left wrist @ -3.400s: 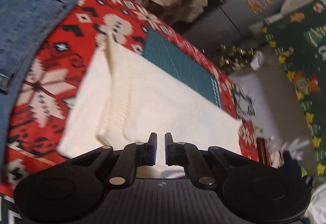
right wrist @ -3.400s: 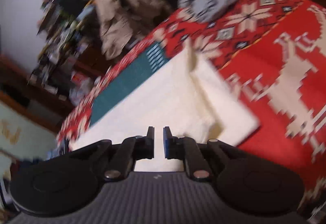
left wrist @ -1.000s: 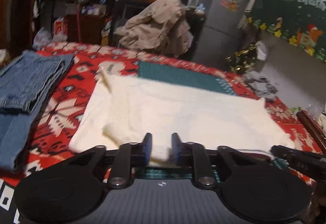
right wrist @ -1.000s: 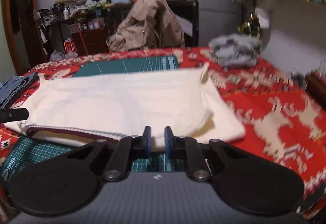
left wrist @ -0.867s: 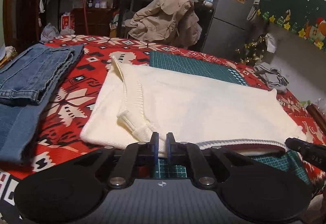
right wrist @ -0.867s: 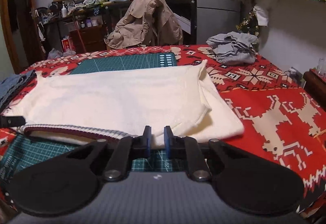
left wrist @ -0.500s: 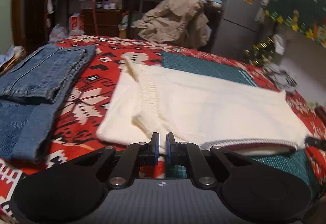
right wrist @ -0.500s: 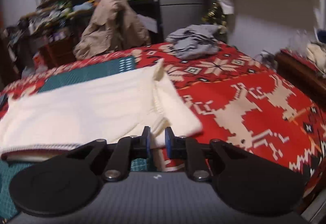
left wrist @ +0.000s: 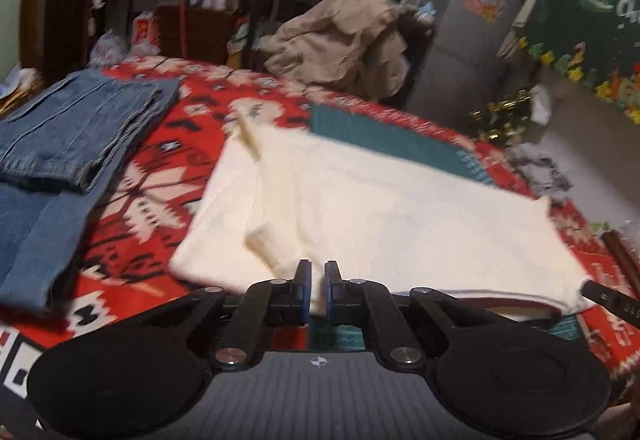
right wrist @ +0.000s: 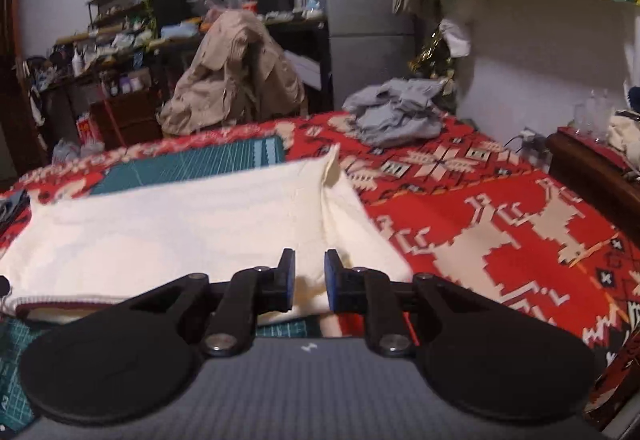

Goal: Fold clothes

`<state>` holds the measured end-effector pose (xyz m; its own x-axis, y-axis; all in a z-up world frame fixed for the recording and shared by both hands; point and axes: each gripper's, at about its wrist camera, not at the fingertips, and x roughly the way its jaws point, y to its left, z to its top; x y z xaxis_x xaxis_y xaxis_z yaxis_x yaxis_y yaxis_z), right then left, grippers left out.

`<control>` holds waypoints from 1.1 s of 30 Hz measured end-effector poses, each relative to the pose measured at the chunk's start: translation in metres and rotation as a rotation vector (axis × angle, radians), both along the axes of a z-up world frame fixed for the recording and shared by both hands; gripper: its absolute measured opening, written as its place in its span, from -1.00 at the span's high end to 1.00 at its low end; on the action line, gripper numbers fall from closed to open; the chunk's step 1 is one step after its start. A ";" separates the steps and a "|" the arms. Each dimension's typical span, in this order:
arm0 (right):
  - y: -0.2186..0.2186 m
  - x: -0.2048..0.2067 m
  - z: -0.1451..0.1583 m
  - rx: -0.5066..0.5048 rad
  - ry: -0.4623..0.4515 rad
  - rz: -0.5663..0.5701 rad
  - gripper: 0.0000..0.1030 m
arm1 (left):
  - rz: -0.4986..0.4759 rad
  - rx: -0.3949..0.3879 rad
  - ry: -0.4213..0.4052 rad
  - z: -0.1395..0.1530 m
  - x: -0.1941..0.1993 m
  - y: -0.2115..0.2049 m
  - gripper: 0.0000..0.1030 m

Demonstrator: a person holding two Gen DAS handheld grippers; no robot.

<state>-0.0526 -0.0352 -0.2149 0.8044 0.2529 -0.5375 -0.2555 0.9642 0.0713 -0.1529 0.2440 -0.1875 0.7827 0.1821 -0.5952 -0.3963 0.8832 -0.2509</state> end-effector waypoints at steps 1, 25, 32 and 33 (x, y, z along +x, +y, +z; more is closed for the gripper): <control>0.000 0.002 -0.003 -0.011 0.017 -0.006 0.67 | 0.014 0.008 0.001 0.000 -0.002 0.002 0.88; -0.044 0.015 -0.009 0.112 0.044 -0.251 0.68 | 0.224 -0.098 -0.067 0.006 -0.032 0.040 0.90; -0.025 0.005 0.016 0.086 -0.054 -0.102 0.68 | 0.139 -0.161 -0.167 0.024 -0.023 0.047 0.89; -0.020 0.006 0.020 0.084 -0.066 -0.072 0.68 | 0.113 -0.171 -0.180 0.026 -0.017 0.048 0.90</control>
<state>-0.0469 -0.0554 -0.1950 0.8551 0.2349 -0.4622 -0.1925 0.9716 0.1376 -0.1694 0.2918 -0.1614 0.8589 0.1832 -0.4783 -0.4256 0.7748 -0.4674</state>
